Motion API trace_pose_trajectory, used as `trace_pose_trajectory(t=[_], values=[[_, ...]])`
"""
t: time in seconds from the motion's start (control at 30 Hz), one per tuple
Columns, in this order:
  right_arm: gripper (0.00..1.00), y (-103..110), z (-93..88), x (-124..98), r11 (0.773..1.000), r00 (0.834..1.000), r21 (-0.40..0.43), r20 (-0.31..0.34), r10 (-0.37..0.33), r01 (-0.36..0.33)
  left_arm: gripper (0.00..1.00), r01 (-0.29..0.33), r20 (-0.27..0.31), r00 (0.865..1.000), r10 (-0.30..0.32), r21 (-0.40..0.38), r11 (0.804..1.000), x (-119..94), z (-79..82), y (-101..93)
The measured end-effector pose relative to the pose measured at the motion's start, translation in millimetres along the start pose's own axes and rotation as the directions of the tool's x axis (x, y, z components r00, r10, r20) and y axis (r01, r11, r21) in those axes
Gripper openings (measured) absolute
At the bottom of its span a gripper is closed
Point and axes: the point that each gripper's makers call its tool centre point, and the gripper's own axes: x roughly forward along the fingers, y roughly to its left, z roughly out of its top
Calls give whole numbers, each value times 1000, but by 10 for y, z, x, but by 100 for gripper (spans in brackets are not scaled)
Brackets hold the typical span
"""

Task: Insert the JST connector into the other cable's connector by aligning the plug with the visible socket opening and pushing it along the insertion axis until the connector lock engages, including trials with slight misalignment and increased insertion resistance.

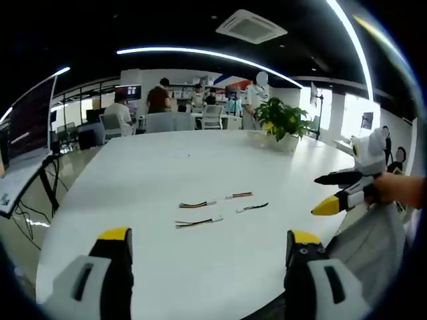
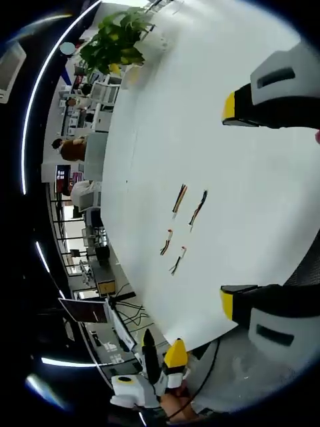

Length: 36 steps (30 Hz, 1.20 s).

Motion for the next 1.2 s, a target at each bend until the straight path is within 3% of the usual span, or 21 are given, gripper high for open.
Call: trace_pose_trajectory(t=[1.2], values=[[95, 23, 8, 1, 1000, 1000, -13, 2, 12, -12, 91, 28, -7, 1000, -28, -22, 999, 33, -14, -37]])
